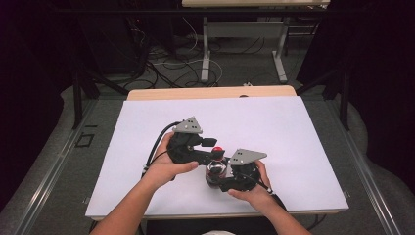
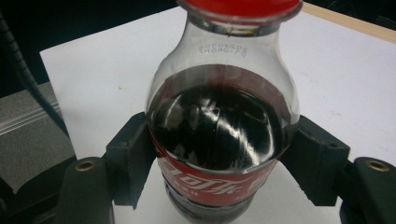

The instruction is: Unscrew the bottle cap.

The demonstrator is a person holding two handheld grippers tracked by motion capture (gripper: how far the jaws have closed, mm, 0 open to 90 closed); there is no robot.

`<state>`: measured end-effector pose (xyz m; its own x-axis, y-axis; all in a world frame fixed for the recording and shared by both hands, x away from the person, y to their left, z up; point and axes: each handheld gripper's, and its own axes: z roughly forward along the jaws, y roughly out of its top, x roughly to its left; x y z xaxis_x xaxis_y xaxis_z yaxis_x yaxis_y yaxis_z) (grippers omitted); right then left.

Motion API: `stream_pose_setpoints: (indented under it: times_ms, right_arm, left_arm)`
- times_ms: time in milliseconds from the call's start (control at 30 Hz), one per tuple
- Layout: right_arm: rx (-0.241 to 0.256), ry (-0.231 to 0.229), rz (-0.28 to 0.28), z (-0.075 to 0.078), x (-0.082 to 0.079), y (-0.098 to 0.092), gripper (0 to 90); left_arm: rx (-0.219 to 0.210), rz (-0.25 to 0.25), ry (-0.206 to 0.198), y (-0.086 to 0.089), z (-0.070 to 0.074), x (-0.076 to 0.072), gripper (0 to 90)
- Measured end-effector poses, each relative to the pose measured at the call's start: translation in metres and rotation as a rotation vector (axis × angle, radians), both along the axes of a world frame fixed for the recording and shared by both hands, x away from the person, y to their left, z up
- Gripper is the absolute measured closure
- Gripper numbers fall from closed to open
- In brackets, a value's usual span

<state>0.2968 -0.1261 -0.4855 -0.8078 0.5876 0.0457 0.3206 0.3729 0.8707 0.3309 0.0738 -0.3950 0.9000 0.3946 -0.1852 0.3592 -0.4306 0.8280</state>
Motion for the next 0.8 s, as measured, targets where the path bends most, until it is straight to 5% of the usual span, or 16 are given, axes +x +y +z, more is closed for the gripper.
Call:
stream_pose_setpoints:
  times_ms: [333, 500, 800]
  right_arm:
    - [0.0, 0.019, 0.013, 0.0, -0.001, 0.0, 30.2]
    - [0.001, 0.015, -0.01, 0.0, 0.0, 0.0, 30.2]
    - [-0.029, -0.015, -0.087, 0.0, 0.0, 0.0, 30.3]
  left_arm:
    - [-0.013, -0.042, 0.026, -0.001, -0.006, 0.003, 60.0]
    - [0.018, 0.034, -0.023, -0.008, -0.003, -0.007, 61.0]
    - [0.05, 0.176, -0.043, -0.023, -0.002, -0.015, 61.4]
